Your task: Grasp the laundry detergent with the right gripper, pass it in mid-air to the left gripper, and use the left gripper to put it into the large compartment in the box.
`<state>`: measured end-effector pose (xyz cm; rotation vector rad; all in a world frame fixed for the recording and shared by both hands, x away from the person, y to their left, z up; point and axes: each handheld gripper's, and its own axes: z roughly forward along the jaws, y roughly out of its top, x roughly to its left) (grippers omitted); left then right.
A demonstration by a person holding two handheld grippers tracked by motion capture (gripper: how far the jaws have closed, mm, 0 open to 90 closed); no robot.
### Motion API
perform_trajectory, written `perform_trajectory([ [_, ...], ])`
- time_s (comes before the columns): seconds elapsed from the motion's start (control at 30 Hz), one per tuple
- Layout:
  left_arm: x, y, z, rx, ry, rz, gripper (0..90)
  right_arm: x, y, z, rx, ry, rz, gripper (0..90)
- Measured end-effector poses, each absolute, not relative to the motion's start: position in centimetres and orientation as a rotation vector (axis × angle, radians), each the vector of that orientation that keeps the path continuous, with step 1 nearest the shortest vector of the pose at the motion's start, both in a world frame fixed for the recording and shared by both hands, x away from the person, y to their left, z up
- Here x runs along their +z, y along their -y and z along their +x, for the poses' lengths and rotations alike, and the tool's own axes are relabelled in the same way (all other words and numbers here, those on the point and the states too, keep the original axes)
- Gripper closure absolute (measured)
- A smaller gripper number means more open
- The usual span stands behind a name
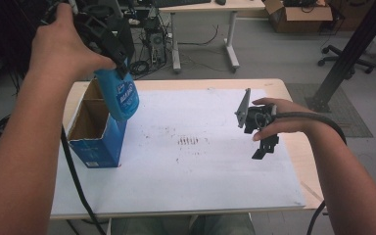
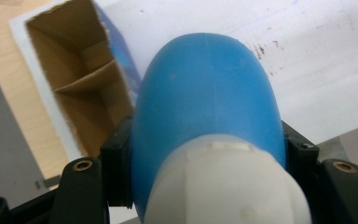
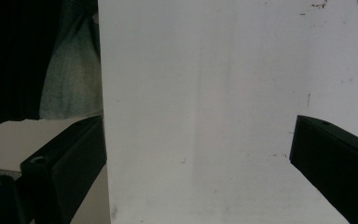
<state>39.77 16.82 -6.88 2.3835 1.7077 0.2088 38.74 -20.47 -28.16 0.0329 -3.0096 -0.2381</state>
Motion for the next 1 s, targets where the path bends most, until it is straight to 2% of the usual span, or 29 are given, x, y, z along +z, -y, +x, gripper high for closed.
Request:
perform_trajectory([
  [0.47,-4.7,-20.4,40.0,0.251,-1.886,2.225,37.6,-28.7,20.1,39.0,-0.247,2.987,0.025,3.9],
  [1.0,-5.9,-23.5,40.3,0.269,-2.027,2.143,37.6,-28.6,19.9,39.1,-0.244,2.973,0.026,3.9],
])
